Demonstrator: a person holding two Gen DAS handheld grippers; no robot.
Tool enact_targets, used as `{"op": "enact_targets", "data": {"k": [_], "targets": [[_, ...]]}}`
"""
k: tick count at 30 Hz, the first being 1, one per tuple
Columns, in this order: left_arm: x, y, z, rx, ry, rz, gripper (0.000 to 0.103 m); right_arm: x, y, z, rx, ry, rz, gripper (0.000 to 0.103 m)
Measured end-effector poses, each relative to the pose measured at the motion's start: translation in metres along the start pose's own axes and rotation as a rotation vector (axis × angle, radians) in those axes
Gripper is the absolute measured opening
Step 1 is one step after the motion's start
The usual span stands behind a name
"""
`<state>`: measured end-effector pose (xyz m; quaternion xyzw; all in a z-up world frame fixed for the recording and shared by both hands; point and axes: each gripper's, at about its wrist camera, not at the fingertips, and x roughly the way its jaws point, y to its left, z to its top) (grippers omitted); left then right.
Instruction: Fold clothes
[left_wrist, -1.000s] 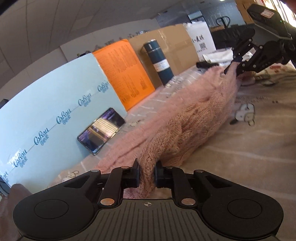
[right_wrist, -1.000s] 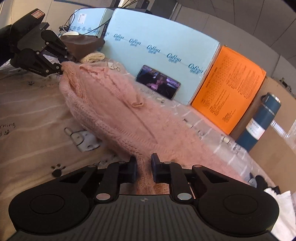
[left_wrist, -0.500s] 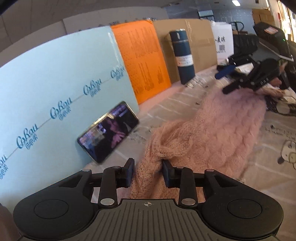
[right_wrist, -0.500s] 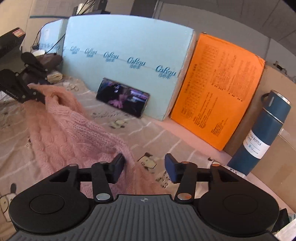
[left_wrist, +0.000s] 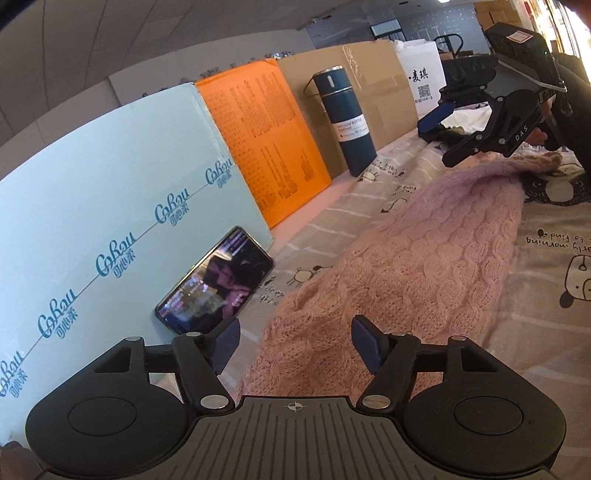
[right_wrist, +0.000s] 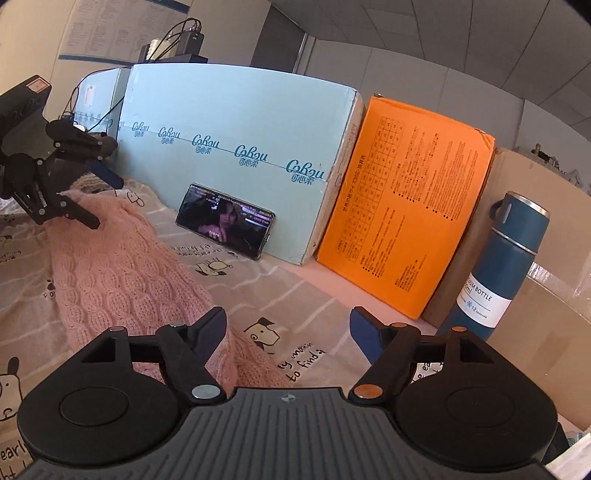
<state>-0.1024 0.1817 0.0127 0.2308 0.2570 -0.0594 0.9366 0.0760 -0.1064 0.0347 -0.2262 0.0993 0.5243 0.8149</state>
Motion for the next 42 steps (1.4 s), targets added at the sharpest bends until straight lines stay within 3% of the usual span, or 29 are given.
{"op": "enact_targets", "data": {"k": [21,29,32,36,42], "targets": [[0.006,-0.003,-0.003,0.02,0.034,0.017,0.075,0.005,0.005,-0.004,-0.041,0.048,-0.024,0.079],[0.002,-0.002,-0.002,0.022,0.021,0.031,0.075,-0.047,-0.018,-0.006,0.016,-0.013,-0.181,0.079],[0.001,-0.002,-0.001,0.023,0.02,0.035,0.075,-0.067,-0.024,-0.016,0.02,0.043,-0.222,0.076],[0.004,-0.003,-0.001,0.027,0.029,0.034,0.076,-0.089,-0.014,-0.04,0.014,0.183,-0.218,0.072],[0.009,-0.006,-0.001,0.036,0.043,0.024,0.076,-0.12,0.01,-0.08,0.125,0.248,-0.194,0.072]]}}
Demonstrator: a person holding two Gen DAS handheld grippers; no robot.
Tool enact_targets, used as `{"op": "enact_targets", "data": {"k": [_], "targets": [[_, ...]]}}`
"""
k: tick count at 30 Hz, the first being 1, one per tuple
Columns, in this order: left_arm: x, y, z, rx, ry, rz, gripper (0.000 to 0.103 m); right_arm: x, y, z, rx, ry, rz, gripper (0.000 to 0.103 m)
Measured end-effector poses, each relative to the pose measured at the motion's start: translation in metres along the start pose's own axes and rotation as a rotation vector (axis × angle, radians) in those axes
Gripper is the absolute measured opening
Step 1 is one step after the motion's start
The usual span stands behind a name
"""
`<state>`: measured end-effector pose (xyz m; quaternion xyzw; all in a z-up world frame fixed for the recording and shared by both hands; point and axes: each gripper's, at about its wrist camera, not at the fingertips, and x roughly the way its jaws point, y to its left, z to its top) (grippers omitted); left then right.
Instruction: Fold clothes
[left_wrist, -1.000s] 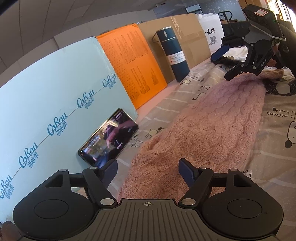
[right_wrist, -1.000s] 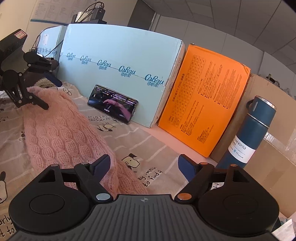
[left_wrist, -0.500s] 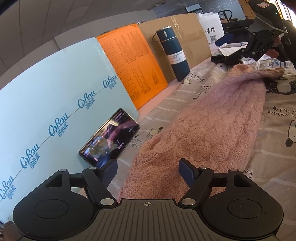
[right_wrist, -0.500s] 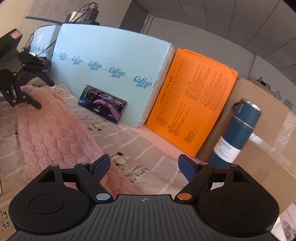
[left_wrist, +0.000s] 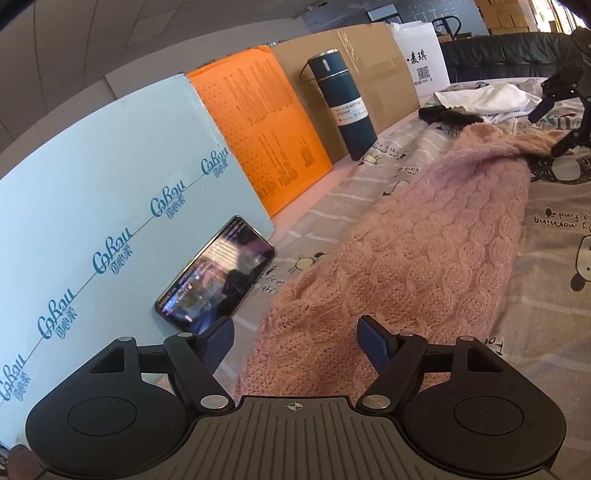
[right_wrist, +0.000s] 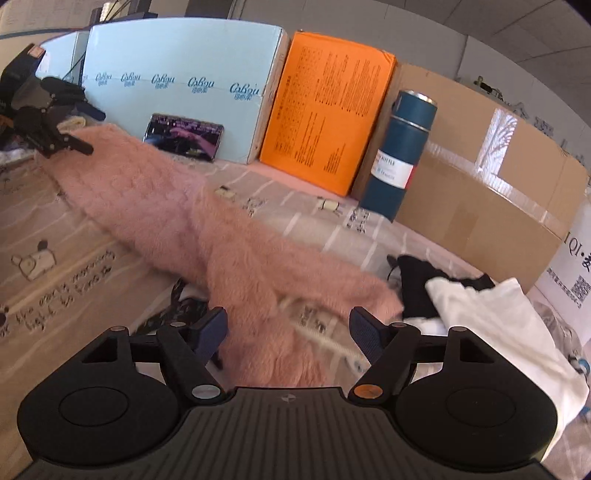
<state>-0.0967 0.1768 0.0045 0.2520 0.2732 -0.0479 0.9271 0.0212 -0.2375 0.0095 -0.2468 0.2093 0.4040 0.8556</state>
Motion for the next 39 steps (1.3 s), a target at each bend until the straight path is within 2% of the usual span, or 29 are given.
{"op": "enact_targets", "data": {"k": [2,3,4,5,9,13,17,19,21,24,32,34,35,37,38,39], "targets": [[0.002,-0.001,0.0,0.001,0.005,-0.008,0.076,0.003,-0.003,-0.003,0.02,0.017,-0.013,0.067],[0.002,-0.001,-0.001,-0.003,0.003,-0.016,0.076,0.005,-0.005,-0.005,0.03,0.026,-0.019,0.051],[0.002,-0.001,-0.002,-0.006,0.0,-0.024,0.076,0.007,-0.006,-0.006,0.04,0.034,-0.025,0.024],[0.002,0.0,-0.002,-0.013,-0.005,-0.033,0.076,0.008,-0.008,-0.008,0.05,0.043,-0.031,0.018],[0.007,0.003,-0.005,-0.049,-0.007,-0.059,0.076,0.019,-0.038,0.009,0.14,-0.031,-0.021,0.012],[0.009,0.006,-0.008,-0.071,-0.009,-0.071,0.076,0.036,-0.061,0.032,0.156,-0.074,-0.009,0.011],[0.007,0.011,-0.009,-0.1,-0.028,-0.054,0.076,0.054,-0.075,0.039,0.151,-0.02,-0.004,0.013],[0.005,0.014,-0.008,-0.121,-0.053,-0.043,0.076,0.054,-0.077,0.035,0.158,-0.015,0.006,0.023],[0.004,0.015,-0.004,-0.155,-0.111,-0.054,0.076,0.046,-0.081,0.029,0.191,-0.054,0.02,0.032],[0.009,0.012,0.002,-0.197,-0.161,-0.108,0.076,0.04,-0.087,0.022,0.273,-0.109,0.06,0.038],[0.033,0.003,0.004,-0.22,-0.117,-0.094,0.073,0.048,-0.097,0.01,0.401,-0.146,0.054,0.047],[0.032,0.004,0.0,-0.235,-0.135,-0.118,0.064,0.05,-0.099,0.008,0.426,-0.149,0.051,0.049],[0.032,0.006,-0.002,-0.249,-0.148,-0.152,0.051,0.05,-0.1,0.007,0.44,-0.151,0.052,0.05],[0.032,0.008,-0.005,-0.267,-0.164,-0.186,0.04,0.05,-0.102,0.006,0.459,-0.156,0.05,0.05],[0.032,0.009,-0.007,-0.276,-0.172,-0.203,0.027,0.05,-0.102,0.005,0.465,-0.158,0.047,0.05],[0.033,0.011,-0.007,-0.283,-0.175,-0.199,0.019,0.05,-0.102,0.004,0.471,-0.16,0.044,0.051]]}}
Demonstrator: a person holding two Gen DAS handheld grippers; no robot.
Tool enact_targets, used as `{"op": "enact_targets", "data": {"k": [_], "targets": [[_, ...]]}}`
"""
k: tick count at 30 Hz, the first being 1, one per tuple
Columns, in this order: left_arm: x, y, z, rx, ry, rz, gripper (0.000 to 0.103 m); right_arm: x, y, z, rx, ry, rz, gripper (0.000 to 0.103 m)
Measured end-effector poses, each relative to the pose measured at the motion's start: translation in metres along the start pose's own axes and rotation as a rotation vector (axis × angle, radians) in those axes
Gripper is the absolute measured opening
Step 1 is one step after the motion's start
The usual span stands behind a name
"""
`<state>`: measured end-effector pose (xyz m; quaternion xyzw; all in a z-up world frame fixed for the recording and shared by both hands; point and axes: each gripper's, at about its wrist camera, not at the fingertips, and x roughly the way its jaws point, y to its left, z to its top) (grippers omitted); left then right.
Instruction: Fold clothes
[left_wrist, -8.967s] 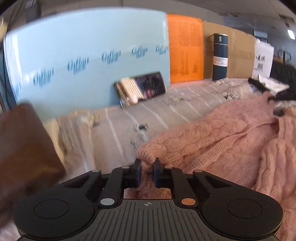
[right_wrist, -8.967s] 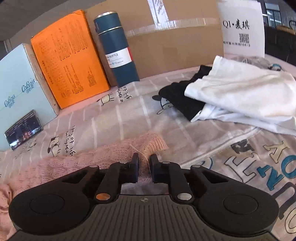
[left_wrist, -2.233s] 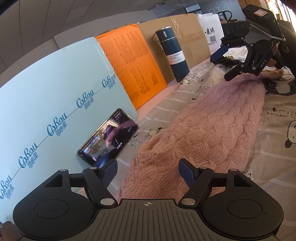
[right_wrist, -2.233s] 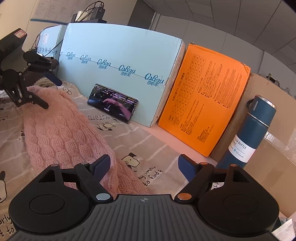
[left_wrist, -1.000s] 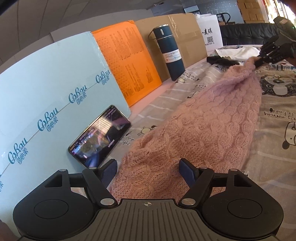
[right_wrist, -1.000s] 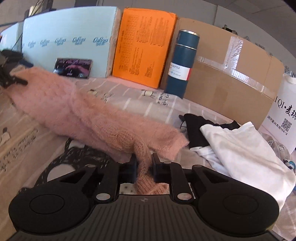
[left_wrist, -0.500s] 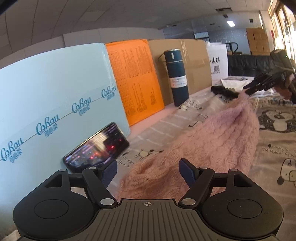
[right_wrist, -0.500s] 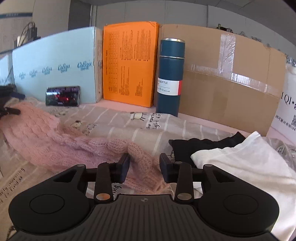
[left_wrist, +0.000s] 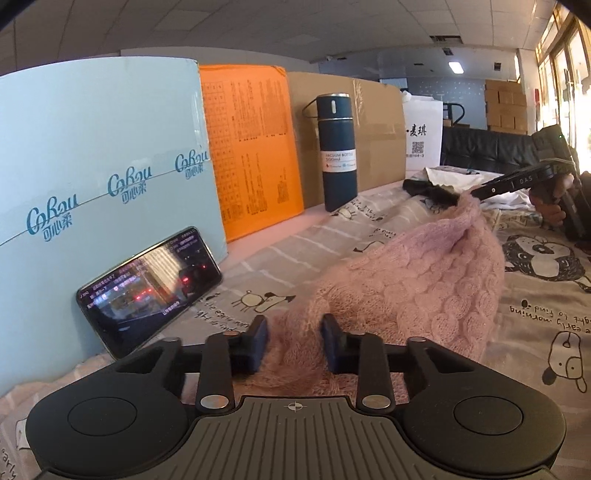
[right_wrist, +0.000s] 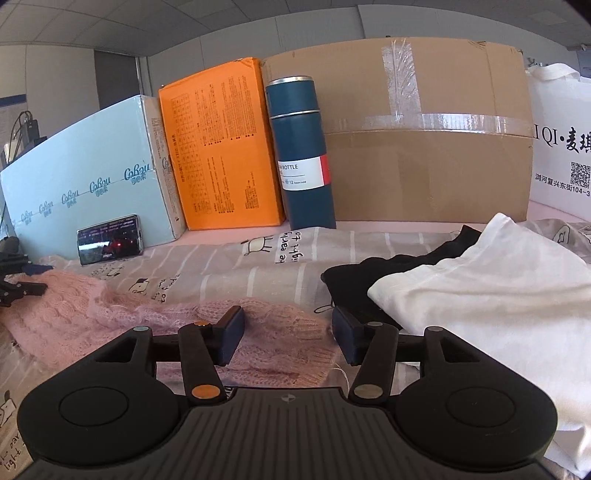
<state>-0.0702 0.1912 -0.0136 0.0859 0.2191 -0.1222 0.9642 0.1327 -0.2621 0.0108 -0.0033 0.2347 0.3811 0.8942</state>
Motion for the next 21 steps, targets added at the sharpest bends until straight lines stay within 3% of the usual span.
{"op": "enact_targets", "data": {"k": [6,8,15,17,21], "targets": [[0.0,0.004,0.002,-0.037,-0.009,0.059,0.018,-0.003,-0.004,-0.002,0.07,-0.027,-0.062,0.049],[0.003,0.004,0.002,-0.05,0.01,0.094,0.022,-0.005,-0.006,-0.003,0.11,-0.038,-0.094,0.048],[0.006,-0.001,0.007,-0.041,0.03,0.15,0.029,-0.012,-0.006,-0.006,0.3,-0.069,-0.092,0.044],[0.006,0.0,0.007,-0.043,0.03,0.158,0.031,-0.011,-0.002,-0.007,0.321,-0.072,-0.088,0.038],[0.006,0.0,0.007,-0.048,0.03,0.169,0.036,-0.009,0.008,-0.006,0.304,-0.089,-0.112,0.017]]}}
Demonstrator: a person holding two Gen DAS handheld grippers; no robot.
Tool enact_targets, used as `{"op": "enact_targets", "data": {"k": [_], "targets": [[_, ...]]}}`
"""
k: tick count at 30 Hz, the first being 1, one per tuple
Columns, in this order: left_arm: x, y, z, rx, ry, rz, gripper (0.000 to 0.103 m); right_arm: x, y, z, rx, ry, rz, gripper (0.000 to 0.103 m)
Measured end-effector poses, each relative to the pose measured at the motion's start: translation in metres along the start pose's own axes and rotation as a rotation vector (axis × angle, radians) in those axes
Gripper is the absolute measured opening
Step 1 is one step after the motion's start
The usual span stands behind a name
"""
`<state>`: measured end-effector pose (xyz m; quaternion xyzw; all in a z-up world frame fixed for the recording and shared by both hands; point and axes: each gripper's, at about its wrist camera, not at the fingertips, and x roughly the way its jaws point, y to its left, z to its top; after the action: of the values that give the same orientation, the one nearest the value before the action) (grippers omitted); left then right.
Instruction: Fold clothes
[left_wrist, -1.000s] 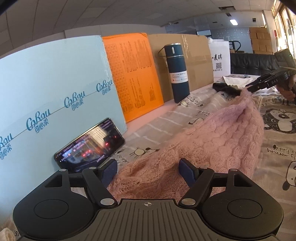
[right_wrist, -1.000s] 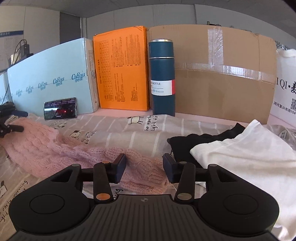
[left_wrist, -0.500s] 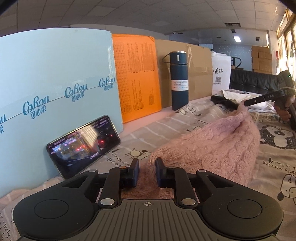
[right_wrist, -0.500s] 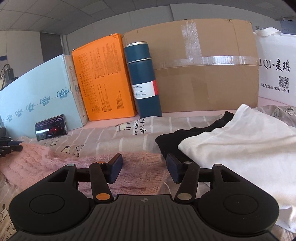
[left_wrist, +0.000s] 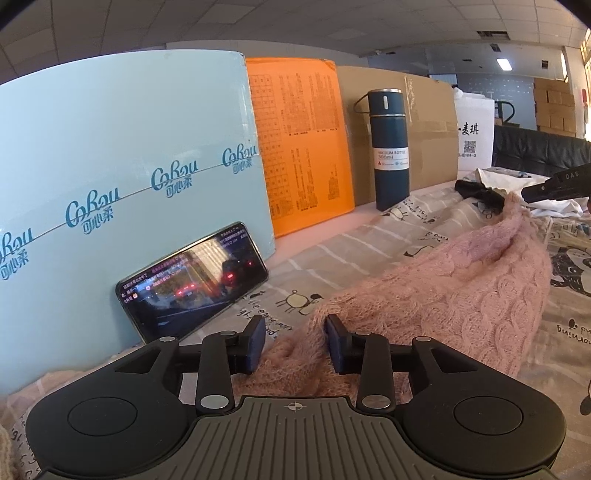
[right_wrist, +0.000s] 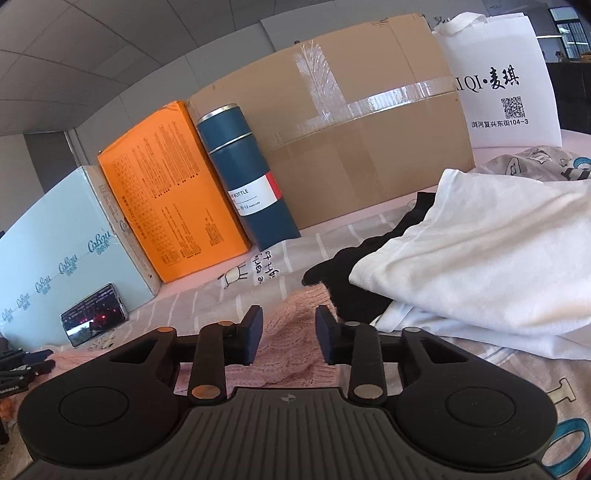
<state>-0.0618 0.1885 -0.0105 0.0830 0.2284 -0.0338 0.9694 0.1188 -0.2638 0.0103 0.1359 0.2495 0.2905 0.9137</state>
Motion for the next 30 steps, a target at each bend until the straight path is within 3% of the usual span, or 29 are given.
{"op": "enact_targets", "data": {"k": [4,8,9,10,12,14,17,20,21,24,30], "targets": [[0.001,-0.001,0.0,-0.002,0.003,0.002,0.037,-0.005,0.003,0.0,0.018,-0.041,0.001,0.01],[0.003,-0.001,0.0,-0.003,0.006,0.002,0.038,-0.006,-0.001,0.001,0.033,-0.051,-0.035,0.011],[0.003,-0.001,0.0,-0.003,0.006,0.002,0.038,-0.004,-0.002,0.001,0.037,-0.044,-0.055,0.017],[0.003,-0.001,0.0,-0.004,0.006,0.001,0.039,-0.001,-0.005,0.0,0.047,-0.026,-0.064,0.032],[0.003,-0.001,0.0,-0.005,0.007,0.001,0.039,0.006,-0.007,-0.002,0.053,0.004,-0.054,0.041],[0.004,-0.001,0.0,-0.006,0.008,0.0,0.041,0.014,-0.005,-0.003,0.038,0.029,-0.054,0.058],[0.004,-0.001,-0.001,-0.007,0.009,-0.001,0.043,0.026,-0.004,-0.003,0.034,0.051,-0.087,0.062],[0.005,0.0,-0.001,-0.009,0.011,-0.002,0.045,0.032,-0.005,-0.004,0.05,0.056,-0.096,0.05],[0.005,0.0,-0.001,-0.01,0.012,-0.003,0.045,0.033,-0.005,-0.005,0.042,0.056,-0.1,0.032],[0.005,0.0,-0.001,-0.013,0.015,-0.004,0.045,0.027,-0.003,-0.005,0.039,0.029,-0.101,0.01],[0.009,0.002,-0.002,-0.016,0.036,0.023,0.049,-0.002,0.001,0.005,0.122,-0.102,-0.083,0.008]]}}
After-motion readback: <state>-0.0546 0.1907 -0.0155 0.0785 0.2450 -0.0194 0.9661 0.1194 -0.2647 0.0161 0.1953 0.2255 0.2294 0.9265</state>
